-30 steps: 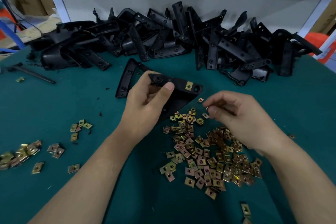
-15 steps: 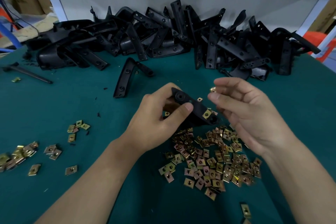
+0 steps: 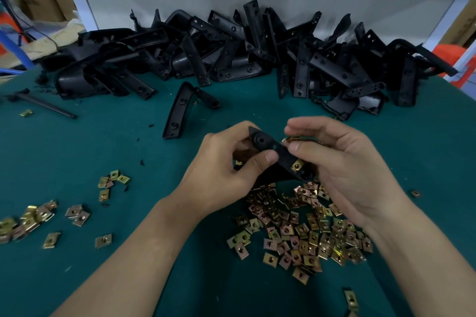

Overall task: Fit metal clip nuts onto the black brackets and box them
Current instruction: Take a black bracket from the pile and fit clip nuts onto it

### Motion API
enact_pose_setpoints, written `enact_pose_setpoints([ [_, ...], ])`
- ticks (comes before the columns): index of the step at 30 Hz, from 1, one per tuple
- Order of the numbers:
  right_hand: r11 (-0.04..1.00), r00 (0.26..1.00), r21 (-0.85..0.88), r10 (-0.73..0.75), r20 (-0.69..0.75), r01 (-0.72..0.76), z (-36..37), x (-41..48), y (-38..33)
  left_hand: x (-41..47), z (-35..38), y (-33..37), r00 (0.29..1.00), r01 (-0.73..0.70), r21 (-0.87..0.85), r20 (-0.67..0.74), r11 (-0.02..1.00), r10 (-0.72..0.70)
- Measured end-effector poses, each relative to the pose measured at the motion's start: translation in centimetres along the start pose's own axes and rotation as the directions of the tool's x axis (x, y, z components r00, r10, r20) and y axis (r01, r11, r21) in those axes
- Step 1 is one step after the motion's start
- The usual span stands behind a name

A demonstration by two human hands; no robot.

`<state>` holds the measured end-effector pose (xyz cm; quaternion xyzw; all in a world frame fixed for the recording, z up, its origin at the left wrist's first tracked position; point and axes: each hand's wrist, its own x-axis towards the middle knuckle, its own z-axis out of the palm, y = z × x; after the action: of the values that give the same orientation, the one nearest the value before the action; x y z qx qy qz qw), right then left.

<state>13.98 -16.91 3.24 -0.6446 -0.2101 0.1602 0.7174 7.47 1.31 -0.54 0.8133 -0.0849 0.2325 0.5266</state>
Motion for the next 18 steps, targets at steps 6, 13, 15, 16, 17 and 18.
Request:
enact_pose_setpoints([
  [6, 0.998, 1.0, -0.069, 0.006, -0.024, -0.007, 0.0, 0.03, 0.14, 0.0, 0.06, -0.13, 1.0, -0.005, 0.0, -0.005, 1.0, 0.005],
  [13, 0.999, 0.999, -0.041, 0.001, -0.049, -0.003, 0.35, -0.03, 0.39, 0.01, 0.09, 0.02, 1.0, -0.008, 0.004, -0.012, 1.0, 0.008],
  [15, 0.997, 0.999, -0.078, -0.012, -0.04, 0.009, 0.54, -0.09, 0.48, 0.0, 0.07, 0.06, 1.0, -0.011, 0.006, -0.011, 1.0, 0.011],
  [16, 0.995, 0.999, -0.094, -0.02, -0.031, 0.017, 0.63, -0.13, 0.5, -0.01, 0.08, 0.06, 1.0, -0.014, 0.006, -0.01, 1.0, 0.014],
  [17, 0.995, 0.999, -0.1, -0.024, -0.027, 0.022, 0.66, -0.16, 0.5, -0.03, 0.07, 0.07, 1.0, -0.017, 0.005, -0.008, 1.0, 0.017],
  [18, 0.994, 0.999, -0.103, -0.028, -0.026, 0.025, 0.65, -0.15, 0.5, -0.02, 0.09, 0.06, 1.0, -0.02, 0.004, -0.006, 1.0, 0.02],
])
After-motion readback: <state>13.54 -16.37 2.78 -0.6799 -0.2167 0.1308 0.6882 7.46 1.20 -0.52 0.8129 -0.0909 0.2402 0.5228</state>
